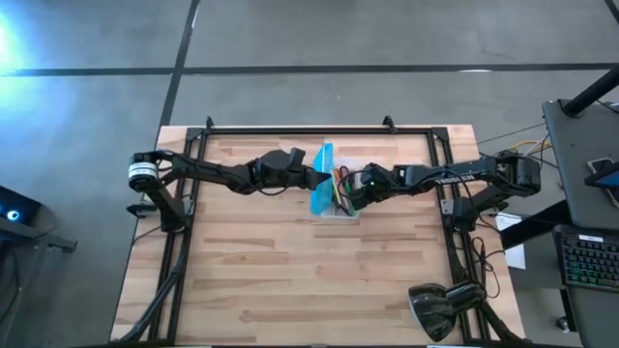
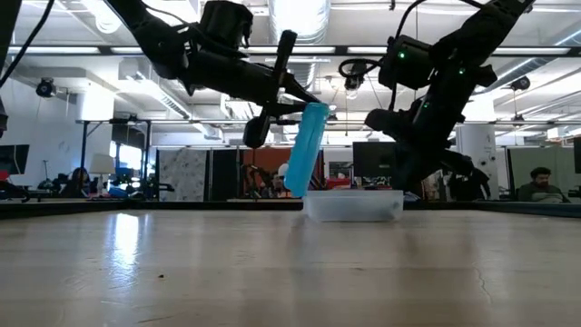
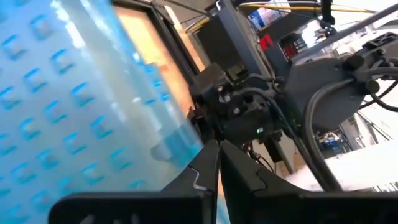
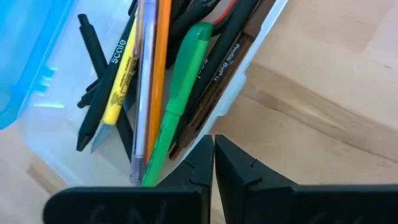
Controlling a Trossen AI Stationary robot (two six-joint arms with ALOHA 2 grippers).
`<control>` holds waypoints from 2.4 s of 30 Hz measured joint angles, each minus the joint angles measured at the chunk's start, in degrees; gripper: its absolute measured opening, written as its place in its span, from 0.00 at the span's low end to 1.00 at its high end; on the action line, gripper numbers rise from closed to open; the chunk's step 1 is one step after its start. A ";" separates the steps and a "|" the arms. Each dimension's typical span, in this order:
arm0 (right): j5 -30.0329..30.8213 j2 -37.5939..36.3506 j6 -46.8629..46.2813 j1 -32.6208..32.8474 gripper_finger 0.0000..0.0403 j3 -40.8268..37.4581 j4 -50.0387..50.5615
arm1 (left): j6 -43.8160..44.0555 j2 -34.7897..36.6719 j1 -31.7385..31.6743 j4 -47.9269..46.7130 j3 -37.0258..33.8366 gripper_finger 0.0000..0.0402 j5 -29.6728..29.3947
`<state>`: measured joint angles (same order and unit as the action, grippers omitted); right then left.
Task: Pick & place school supplies into a supply box
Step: Close the supply box
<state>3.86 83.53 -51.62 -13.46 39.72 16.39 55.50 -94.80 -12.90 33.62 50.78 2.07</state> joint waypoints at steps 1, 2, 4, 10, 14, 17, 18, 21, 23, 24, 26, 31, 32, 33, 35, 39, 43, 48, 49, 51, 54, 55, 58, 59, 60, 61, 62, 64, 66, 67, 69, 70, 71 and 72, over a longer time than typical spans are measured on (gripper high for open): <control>0.02 0.02 0.25 0.22 0.02 0.00 -0.13 | -0.31 0.00 -0.01 0.03 0.16 0.00 -0.03; -0.06 0.02 0.46 0.50 0.02 0.00 -0.31 | -0.41 0.00 -0.01 0.16 0.28 0.00 -0.06; -1.18 0.02 1.15 0.89 0.02 0.00 -0.90 | -0.42 0.00 -0.01 0.43 0.51 0.00 -0.07; 0.14 0.02 -0.76 1.60 0.02 -0.17 -0.90 | -3.60 -0.98 0.04 4.43 0.70 0.00 -0.53; 0.60 0.06 -1.14 1.61 0.02 -0.37 -0.52 | -2.32 -4.39 0.26 9.63 0.88 0.00 -1.02; 0.61 0.07 -1.32 1.60 0.02 -0.73 -0.79 | 1.72 -7.07 0.99 17.02 0.85 0.00 -0.37; 0.59 0.08 -1.36 1.60 0.02 -0.84 -1.00 | 2.86 -8.15 1.36 20.02 0.99 0.00 0.07; 0.55 0.08 -1.74 1.60 0.02 -1.62 -1.00 | 4.19 -9.68 1.63 24.07 2.91 0.00 2.06; 0.55 0.08 -1.73 1.61 0.02 -2.11 -0.86 | 4.04 -9.85 1.78 23.38 4.66 0.00 2.86; 0.58 0.08 -1.72 1.60 0.02 -2.35 -1.03 | 3.59 -10.28 1.96 22.68 5.89 0.00 3.34; 0.59 0.08 -1.45 1.63 0.02 -2.76 -0.84 | 3.09 -11.31 2.39 21.10 7.30 0.00 4.23; 0.62 0.08 1.44 1.89 0.02 -3.02 -0.80 | 3.10 -12.87 3.01 20.87 9.59 0.00 6.18; 0.64 -0.02 2.31 2.00 0.02 -3.02 -0.56 | 3.00 -12.75 2.99 21.41 9.91 0.00 6.28; 0.68 -0.27 3.22 2.06 0.02 -3.02 0.10 | 2.78 -12.67 2.99 21.47 10.12 0.00 6.64; 0.87 -1.27 5.14 2.10 0.02 -3.02 2.80 | 1.78 -12.34 2.86 21.26 10.27 0.00 7.82; 5.68 -5.36 6.04 2.61 0.02 -3.21 9.35 | 0.22 -11.02 2.49 20.95 9.90 0.00 10.44; 6.24 -10.28 6.62 2.58 0.02 -3.28 7.65 | -0.72 -9.84 2.46 18.63 9.16 0.00 12.55; 6.63 -13.39 1.37 0.17 0.02 -3.33 3.74 | -1.61 -10.74 2.46 17.39 8.88 0.00 13.73; 6.17 -13.40 -0.30 -0.63 0.02 -3.69 3.93 | -1.87 -11.21 2.46 17.45 8.88 0.00 13.72; 3.37 -12.92 -3.46 -2.39 0.02 -4.41 4.10 | -2.18 -12.40 2.46 17.33 8.89 0.00 13.68; 0.81 -11.84 -9.07 -5.02 0.02 -5.62 3.37 | -3.94 -14.05 2.65 17.50 8.92 0.00 13.60; 0.17 -11.44 -10.09 -5.80 0.02 -6.08 1.83 | -4.30 -14.36 2.77 17.68 8.96 0.00 13.80; -1.00 -10.65 -10.67 -6.67 0.02 -6.75 -5.24 | -4.89 -14.86 2.90 18.23 9.10 0.00 13.94; -1.03 -10.50 -11.14 -6.65 0.02 -6.73 -6.93 | -5.42 -14.86 2.90 18.28 9.02 0.00 13.96; -0.83 -10.24 -11.20 -6.58 0.02 -6.73 -8.26 | -5.95 -14.83 2.90 18.06 8.92 0.00 13.97; -0.51 -9.92 -11.03 -6.58 0.02 -6.55 -9.16 | -6.31 -14.80 2.90 17.62 8.90 0.00 14.13; 0.11 -9.66 -10.31 -6.60 0.02 -6.11 -9.72 | -6.69 -14.77 2.89 17.14 8.90 0.00 14.86; 1.10 -9.40 -7.94 -6.64 0.02 -4.82 -10.71 | -7.63 -14.50 2.86 16.15 8.80 0.00 17.28; 1.23 -9.17 -5.48 -6.58 0.02 -3.99 -12.73 | -8.47 -13.70 2.90 15.11 8.28 0.00 19.25; 1.10 -8.81 -4.44 -6.56 0.02 -3.72 -13.56 | -8.96 -12.99 3.01 14.40 7.67 0.00 19.52; 0.05 -7.64 -3.49 -6.70 0.02 -3.53 -14.82 | -10.67 -11.33 3.11 11.84 6.11 0.00 19.34; -0.79 -6.72 -3.55 -6.89 0.02 -3.51 -15.31 | -11.66 -10.25 3.12 10.14 5.17 0.00 18.58; -2.02 -5.59 -3.63 -7.06 0.02 -3.49 -15.59 | -12.61 -9.12 3.10 8.35 4.09 0.00 17.71; -3.15 -4.11 -3.69 -7.13 0.02 -3.49 -15.50 | -13.52 -7.87 3.05 6.58 3.05 0.00 16.56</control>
<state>0.71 79.42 -55.31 -20.58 36.23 0.89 41.99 -102.68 -9.85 40.20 53.83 18.63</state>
